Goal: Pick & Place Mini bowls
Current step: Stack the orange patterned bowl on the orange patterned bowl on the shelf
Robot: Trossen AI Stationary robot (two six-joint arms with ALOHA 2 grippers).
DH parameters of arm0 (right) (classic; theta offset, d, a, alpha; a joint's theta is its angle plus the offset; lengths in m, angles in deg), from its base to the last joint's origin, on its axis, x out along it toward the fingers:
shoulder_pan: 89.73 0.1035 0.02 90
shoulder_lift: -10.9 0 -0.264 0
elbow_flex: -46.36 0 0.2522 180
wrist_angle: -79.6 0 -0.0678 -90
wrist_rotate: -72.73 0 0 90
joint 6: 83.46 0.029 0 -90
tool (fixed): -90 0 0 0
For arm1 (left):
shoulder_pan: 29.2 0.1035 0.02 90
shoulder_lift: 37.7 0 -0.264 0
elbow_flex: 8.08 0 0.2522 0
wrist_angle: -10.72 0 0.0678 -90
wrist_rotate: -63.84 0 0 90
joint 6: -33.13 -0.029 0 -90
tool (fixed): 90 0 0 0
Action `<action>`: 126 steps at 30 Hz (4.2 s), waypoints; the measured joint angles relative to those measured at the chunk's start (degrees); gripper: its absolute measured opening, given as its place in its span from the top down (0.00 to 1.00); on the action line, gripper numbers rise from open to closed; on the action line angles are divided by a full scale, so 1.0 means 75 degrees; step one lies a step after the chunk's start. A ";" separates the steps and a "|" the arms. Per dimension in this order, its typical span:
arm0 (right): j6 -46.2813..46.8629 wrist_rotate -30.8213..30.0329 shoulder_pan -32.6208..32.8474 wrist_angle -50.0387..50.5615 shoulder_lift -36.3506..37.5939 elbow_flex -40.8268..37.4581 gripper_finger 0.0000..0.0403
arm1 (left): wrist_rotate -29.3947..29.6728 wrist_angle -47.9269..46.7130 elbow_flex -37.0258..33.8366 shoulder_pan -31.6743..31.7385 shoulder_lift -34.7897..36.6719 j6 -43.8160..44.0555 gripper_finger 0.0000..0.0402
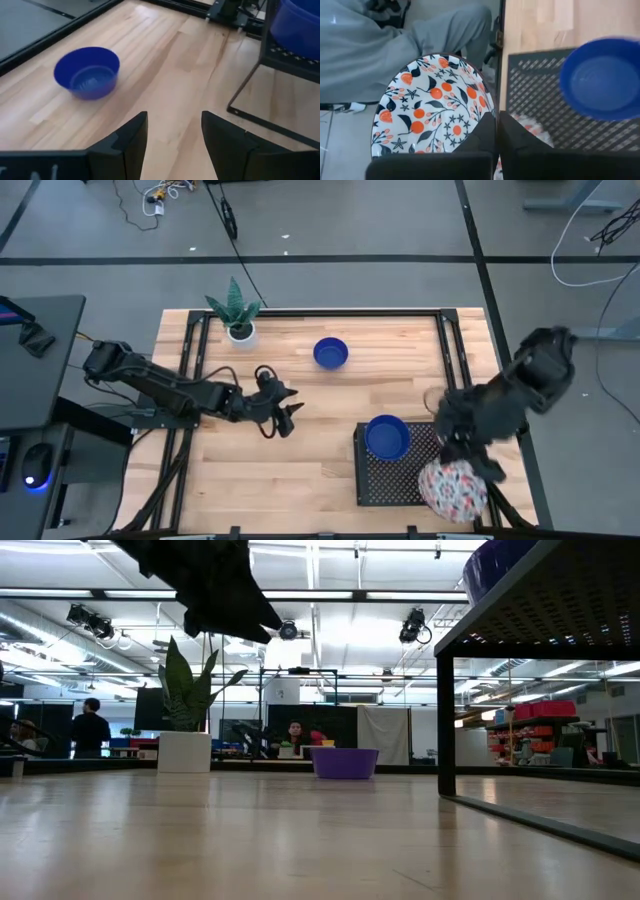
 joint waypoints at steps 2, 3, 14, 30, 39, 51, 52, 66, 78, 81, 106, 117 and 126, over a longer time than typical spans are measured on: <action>0.0421 -0.0367 0.0555 -0.0205 0.0000 -0.0267 1.00 | -0.0012 0.0040 -0.0001 -0.0074 0.0000 0.0006 0.52; 0.0620 -0.0551 0.0791 -0.0307 0.0001 -0.0423 1.00 | -0.0009 0.0056 0.0001 -0.0102 0.0000 0.0004 0.52; 0.2301 -0.2881 0.2769 -0.1025 0.0386 -0.2206 1.00 | -0.0001 0.0064 0.0001 -0.0201 0.0000 0.0170 0.52; 0.4035 -0.3912 0.3286 -0.2395 0.2310 -0.5341 1.00 | -0.0001 0.0063 0.0004 -0.0201 0.0000 0.0164 0.52; 0.4390 -0.3740 0.3286 -0.2399 0.2460 -0.5785 1.00 | -0.0001 0.0062 0.0007 -0.0201 -0.0002 0.0161 0.52; 0.4712 -0.3664 0.3286 -0.1934 0.2460 -0.5788 1.00 | -0.0015 0.0061 0.0007 -0.0201 -0.0006 0.0161 0.52; 0.4712 -0.3664 0.3286 -0.1935 0.2460 -0.5788 1.00 | -0.0015 0.0062 0.0007 -0.0201 -0.0006 0.0161 0.52; 0.4489 -0.3600 0.3289 -0.2608 0.2460 -0.6356 0.99 | -0.0021 0.0059 0.0007 -0.0201 -0.0006 0.0158 0.52; 0.4403 -0.3670 0.3289 -0.2442 0.2460 -0.6385 0.99 | -0.0024 0.0060 0.0007 -0.0200 -0.0006 0.0160 0.52; 0.4401 -0.3691 0.3289 -0.2395 0.2457 -0.6385 0.99 | -0.0027 0.0062 0.0007 -0.0198 -0.0006 0.0158 0.52; 0.4349 -0.3810 0.3286 -0.2598 0.2460 -0.6385 0.71 | -0.0027 0.0059 0.0009 -0.0200 -0.0006 0.0164 0.52; 0.4106 -0.3853 0.3286 -0.3251 0.2671 -0.6385 0.70 | -0.0027 0.0061 0.0010 -0.0198 -0.0006 0.0164 0.52; 0.4190 -0.3812 0.3285 -0.3004 0.2678 -0.6385 0.79 | -0.0027 0.0062 0.0010 -0.0201 -0.0006 0.0163 0.52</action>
